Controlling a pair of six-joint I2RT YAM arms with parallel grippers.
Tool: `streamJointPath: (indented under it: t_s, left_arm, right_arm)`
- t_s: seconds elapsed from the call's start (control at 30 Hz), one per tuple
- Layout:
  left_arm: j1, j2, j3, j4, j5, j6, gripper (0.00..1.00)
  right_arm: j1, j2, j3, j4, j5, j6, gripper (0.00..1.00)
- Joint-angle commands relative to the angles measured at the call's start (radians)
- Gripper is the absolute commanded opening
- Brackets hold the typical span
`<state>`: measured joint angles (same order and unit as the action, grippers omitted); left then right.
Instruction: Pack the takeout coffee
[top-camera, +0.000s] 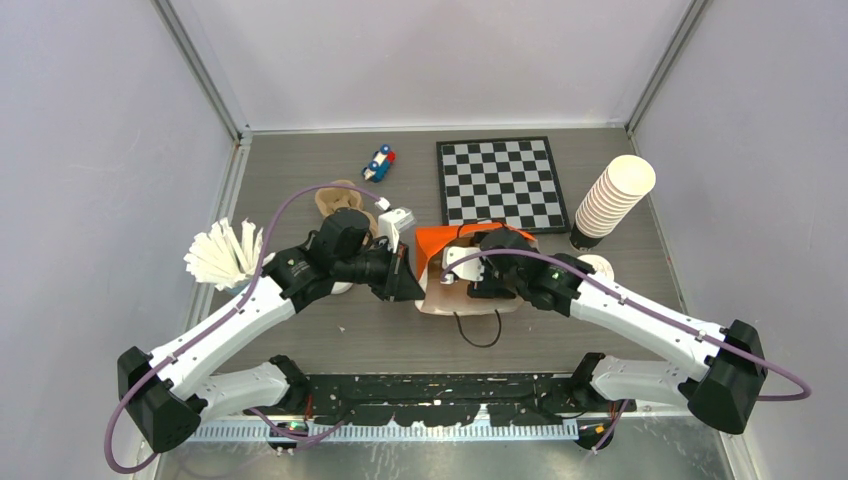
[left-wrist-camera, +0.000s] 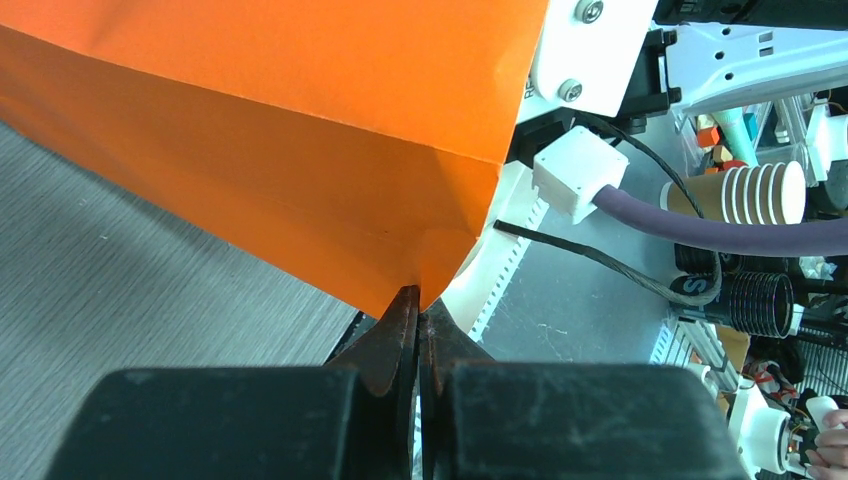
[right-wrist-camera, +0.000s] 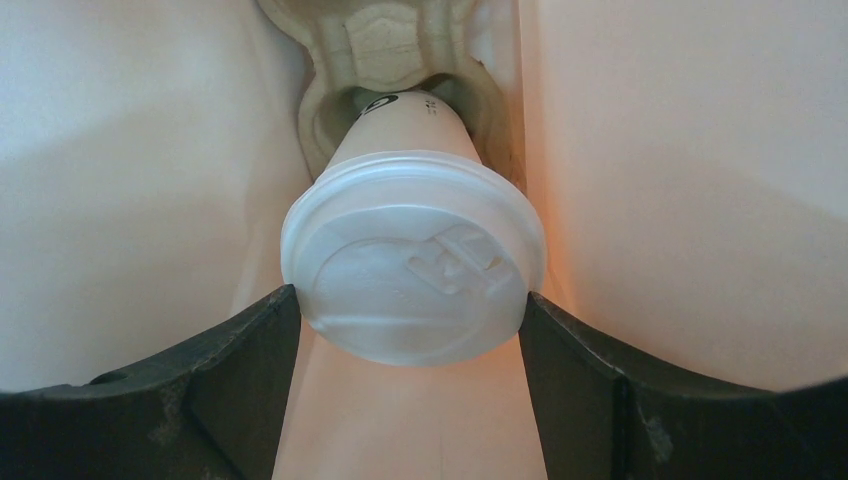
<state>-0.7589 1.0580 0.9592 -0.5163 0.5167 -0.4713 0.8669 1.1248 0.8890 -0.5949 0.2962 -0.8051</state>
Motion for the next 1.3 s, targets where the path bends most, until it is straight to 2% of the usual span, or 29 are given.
streamJointPath:
  t_s: [0.0,0.3,0.43,0.63,0.87,1.27]
  left_arm:
    - [-0.002,-0.024,0.013,0.022,0.027,-0.007,0.00]
    - [-0.002,-0.026,0.020,0.018,0.028,-0.009,0.00]
    - [-0.002,-0.029,0.021,0.012,0.027,-0.010,0.00]
    - [-0.002,-0.035,0.023,0.006,0.024,-0.009,0.00]
    - [-0.002,-0.033,0.026,0.005,0.025,-0.010,0.00]
    - [-0.002,-0.027,0.027,0.005,0.024,-0.007,0.00]
  right_arm:
    - [-0.010,0.012,0.001,0.012,0.033,0.006,0.65]
    - [-0.018,0.045,-0.017,0.023,0.023,0.014,0.68]
    - [-0.028,0.048,-0.028,0.044,0.021,0.013,0.74]
    - [-0.044,0.053,-0.033,0.061,0.029,0.016,0.75]
    - [-0.048,0.029,-0.026,0.063,0.018,0.015,0.84]
    - [-0.048,0.004,0.023,-0.051,-0.030,-0.023,0.91]
